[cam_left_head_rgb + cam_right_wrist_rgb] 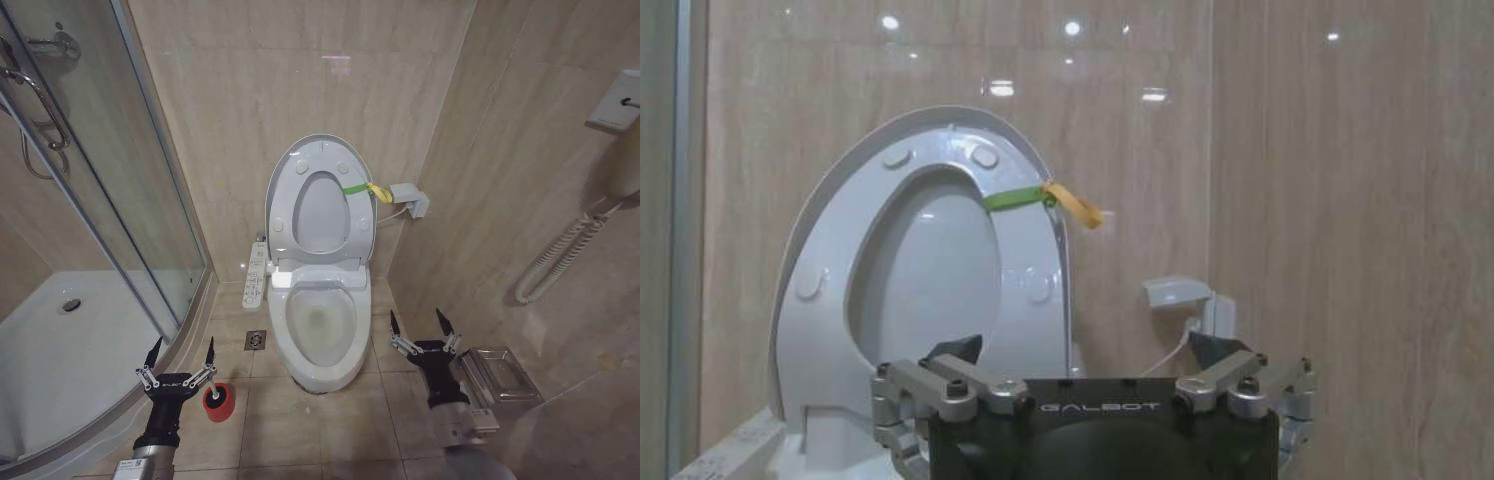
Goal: Open the toilet lid, clean the toilet bowl with a toilet brush, close the toilet lid, and flush.
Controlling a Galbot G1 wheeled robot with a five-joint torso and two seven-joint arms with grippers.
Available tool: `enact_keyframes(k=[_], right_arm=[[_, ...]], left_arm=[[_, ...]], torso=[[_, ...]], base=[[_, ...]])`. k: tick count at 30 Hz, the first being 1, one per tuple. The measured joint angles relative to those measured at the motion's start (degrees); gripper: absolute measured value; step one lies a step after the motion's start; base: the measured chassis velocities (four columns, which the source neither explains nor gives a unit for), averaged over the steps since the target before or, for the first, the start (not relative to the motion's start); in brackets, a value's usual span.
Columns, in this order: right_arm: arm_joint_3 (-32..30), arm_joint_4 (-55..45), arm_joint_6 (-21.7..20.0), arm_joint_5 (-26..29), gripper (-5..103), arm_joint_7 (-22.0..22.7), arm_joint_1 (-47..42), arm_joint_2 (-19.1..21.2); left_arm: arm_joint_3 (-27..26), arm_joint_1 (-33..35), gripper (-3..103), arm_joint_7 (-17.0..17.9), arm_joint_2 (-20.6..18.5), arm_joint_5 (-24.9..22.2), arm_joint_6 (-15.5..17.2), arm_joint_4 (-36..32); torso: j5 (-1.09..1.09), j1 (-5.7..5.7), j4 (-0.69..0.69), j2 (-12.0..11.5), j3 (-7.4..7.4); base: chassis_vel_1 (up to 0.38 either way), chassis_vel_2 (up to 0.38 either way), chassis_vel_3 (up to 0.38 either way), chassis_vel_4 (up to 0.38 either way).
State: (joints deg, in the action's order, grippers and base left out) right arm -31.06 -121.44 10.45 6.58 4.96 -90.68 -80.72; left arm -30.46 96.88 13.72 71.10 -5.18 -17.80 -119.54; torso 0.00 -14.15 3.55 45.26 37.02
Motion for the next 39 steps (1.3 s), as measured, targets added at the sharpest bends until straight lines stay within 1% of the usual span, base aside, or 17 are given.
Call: enact_keyframes(k=[8, 12, 14, 17, 19, 26, 29, 30, 33, 39], right_arm=[[-0.1, 0.3, 0.7, 0.2, 100, 0.0, -0.1, 0.3], [-0.5, 0.2, 1.3, -0.8, 100, -0.9, -0.4, 0.3], [-0.5, -0.3, 0.4, -0.7, 100, -0.1, -0.5, 0.3], [-0.4, -0.3, 0.4, -0.4, 100, 0.6, -0.4, 0.4], [-0.3, 0.1, 0.4, 0.3, 100, 2.0, 0.2, 0.5], [-0.4, 0.5, 0.6, 1.1, 100, 2.1, 0.6, 0.6], [-0.6, 0.8, 1.4, 1.1, 100, 1.3, 0.9, 0.5], [-0.6, 0.9, 1.6, 1.1, 100, 1.3, 1.1, 0.5], [-0.9, 1.1, 1.8, 0.8, 100, 1.3, 1.3, 0.5], [-0.9, 1.1, 1.4, 0.2, 100, 3.2, 1.8, 0.5]], left_arm=[[0.0, 0.0, 100, 0.0, 0.0, 0.0, 0.0, 0.0], [0.0, 0.0, 100, 0.0, 0.0, 0.0, 0.0, 0.0], [0.0, 0.0, 100, 0.0, 0.0, 0.0, 0.0, 0.0], [0.0, 0.0, 100, 0.0, 0.0, 0.0, 0.0, 0.0], [0.0, 0.0, 100, 0.0, 0.0, 0.0, 0.0, 0.0], [0.0, 0.0, 100, 0.0, 0.0, 0.0, 0.0, 0.0], [0.0, 0.0, 100, 0.0, 0.0, 0.0, 0.0, 0.0], [0.0, 0.0, 100, 0.0, 0.0, 0.0, 0.0, 0.0], [0.0, 0.0, 100, 0.0, 0.0, 0.0, 0.0, 0.0], [0.0, 0.0, 100, 0.0, 0.0, 0.0, 0.0, 0.0]], torso=[[0.00, 0.00, 0.00, 0.0, 0.00], [0.00, 0.00, 0.00, 0.0, 0.00], [0.00, 0.00, 0.00, 0.0, 0.00], [0.00, 0.00, 0.00, 0.0, 0.00], [0.00, 0.00, 0.00, 0.0, 0.00], [-0.01, 0.02, 0.00, 0.0, -0.01], [0.00, -0.02, -0.01, 0.0, 0.01], [-0.01, -0.03, 0.02, 0.0, 0.01], [0.00, -0.04, 0.00, 0.0, 0.01], [0.00, 0.02, 0.00, 0.0, -0.01]], base=[[0.000, 0.000, 0.000, 0.000], [0.000, 0.000, 0.000, 0.000], [0.000, 0.000, 0.000, 0.000], [0.000, 0.000, 0.000, 0.000], [0.000, 0.000, 0.000, 0.000], [-0.031, 0.027, 0.031, -0.032], [-0.093, 0.078, 0.094, -0.101], [-0.056, 0.078, 0.105, -0.081], [-0.056, 0.057, 0.067, -0.070], [0.000, 0.000, 0.000, 0.000]])
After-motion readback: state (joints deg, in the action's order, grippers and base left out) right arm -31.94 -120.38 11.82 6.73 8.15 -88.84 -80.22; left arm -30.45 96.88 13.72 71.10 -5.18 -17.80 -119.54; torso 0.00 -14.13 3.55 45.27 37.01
